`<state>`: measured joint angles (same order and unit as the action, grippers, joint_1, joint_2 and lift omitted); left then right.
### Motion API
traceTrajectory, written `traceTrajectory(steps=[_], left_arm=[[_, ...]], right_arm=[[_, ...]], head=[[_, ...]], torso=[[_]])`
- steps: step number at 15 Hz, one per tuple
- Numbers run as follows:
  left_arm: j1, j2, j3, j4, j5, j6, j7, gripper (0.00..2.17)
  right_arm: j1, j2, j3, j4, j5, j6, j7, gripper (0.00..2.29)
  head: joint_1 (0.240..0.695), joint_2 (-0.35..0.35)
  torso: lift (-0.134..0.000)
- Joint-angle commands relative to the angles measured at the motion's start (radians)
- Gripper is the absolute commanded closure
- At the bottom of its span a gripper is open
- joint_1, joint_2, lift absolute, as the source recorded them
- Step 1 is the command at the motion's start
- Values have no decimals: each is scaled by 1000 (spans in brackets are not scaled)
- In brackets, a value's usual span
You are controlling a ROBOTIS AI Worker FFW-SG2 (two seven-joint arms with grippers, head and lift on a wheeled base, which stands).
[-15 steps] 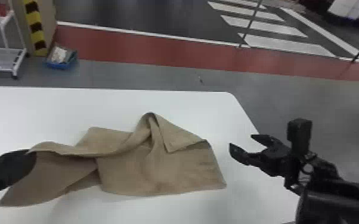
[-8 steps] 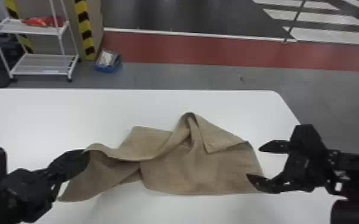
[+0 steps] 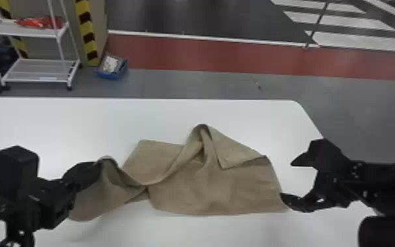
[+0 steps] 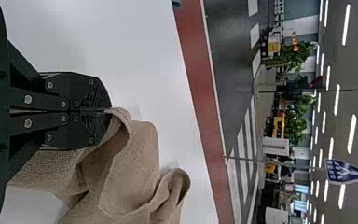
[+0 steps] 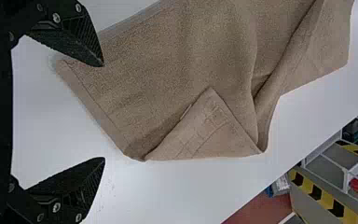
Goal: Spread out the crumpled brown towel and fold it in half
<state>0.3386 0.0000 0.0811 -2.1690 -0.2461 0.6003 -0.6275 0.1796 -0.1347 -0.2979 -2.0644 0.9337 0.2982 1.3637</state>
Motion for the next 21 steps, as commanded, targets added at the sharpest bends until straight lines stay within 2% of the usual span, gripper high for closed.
traceTrajectory(steps=[1, 2, 3, 7, 11, 13, 17, 21], left_arm=[[-49, -3, -67, 83, -111, -12, 45, 1065], [-55, -3, -87, 109, -143, -18, 77, 292], [-58, -3, -90, 120, -145, -18, 83, -2], [-26, -3, -61, 63, -125, -24, 91, 16], [-9, -3, -32, 32, -56, -24, 81, 19], [-13, -3, -35, 35, -58, -24, 77, 19], [-44, -3, -37, 58, -68, 10, -1, 19], [-69, -3, -20, 89, -56, 10, 6, 19]], right_arm=[[8, 0, 3, 0, 7, -4, 3, 188], [9, 0, 5, -5, 7, -7, 3, 188], [11, 0, 6, -10, 4, -7, 3, 188], [18, -3, 36, -10, 47, -20, 3, 188], [49, -26, 60, -8, 77, -32, 3, 191], [61, -34, 75, -6, 108, -32, 3, 208], [63, -36, 88, 3, 125, -32, 3, 218], [63, -34, 94, -8, 132, -29, 3, 218]], head=[[695, -172], [695, -176], [695, -176], [695, -172], [695, -151], [695, -154], [695, -171], [695, -171]], torso=[[-124], [-124], [-124], [-124], [-124], [-124], [-124], [-124]])
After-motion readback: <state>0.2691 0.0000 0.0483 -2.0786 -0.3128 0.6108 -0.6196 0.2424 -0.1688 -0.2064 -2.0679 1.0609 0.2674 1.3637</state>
